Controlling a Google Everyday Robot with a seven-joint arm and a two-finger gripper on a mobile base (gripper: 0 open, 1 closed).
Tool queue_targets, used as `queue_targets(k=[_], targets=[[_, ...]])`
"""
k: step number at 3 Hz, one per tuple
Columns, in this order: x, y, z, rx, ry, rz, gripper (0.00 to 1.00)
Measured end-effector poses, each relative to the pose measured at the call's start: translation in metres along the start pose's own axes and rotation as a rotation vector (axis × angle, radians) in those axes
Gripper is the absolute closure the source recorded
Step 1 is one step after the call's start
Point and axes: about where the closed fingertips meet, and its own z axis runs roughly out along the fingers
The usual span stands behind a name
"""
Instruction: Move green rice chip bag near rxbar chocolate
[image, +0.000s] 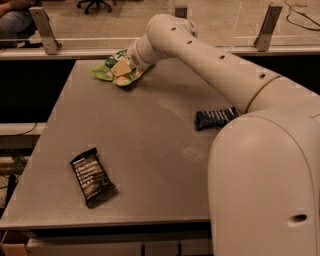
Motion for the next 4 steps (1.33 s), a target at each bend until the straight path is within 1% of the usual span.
queue_targets(k=[3,4], targets=[[-0.0001,0.0,0.0,0.0,0.0,0.0,0.13],[-0.0005,0.0,-0.0005,0.0,0.0,-0.001,0.0]])
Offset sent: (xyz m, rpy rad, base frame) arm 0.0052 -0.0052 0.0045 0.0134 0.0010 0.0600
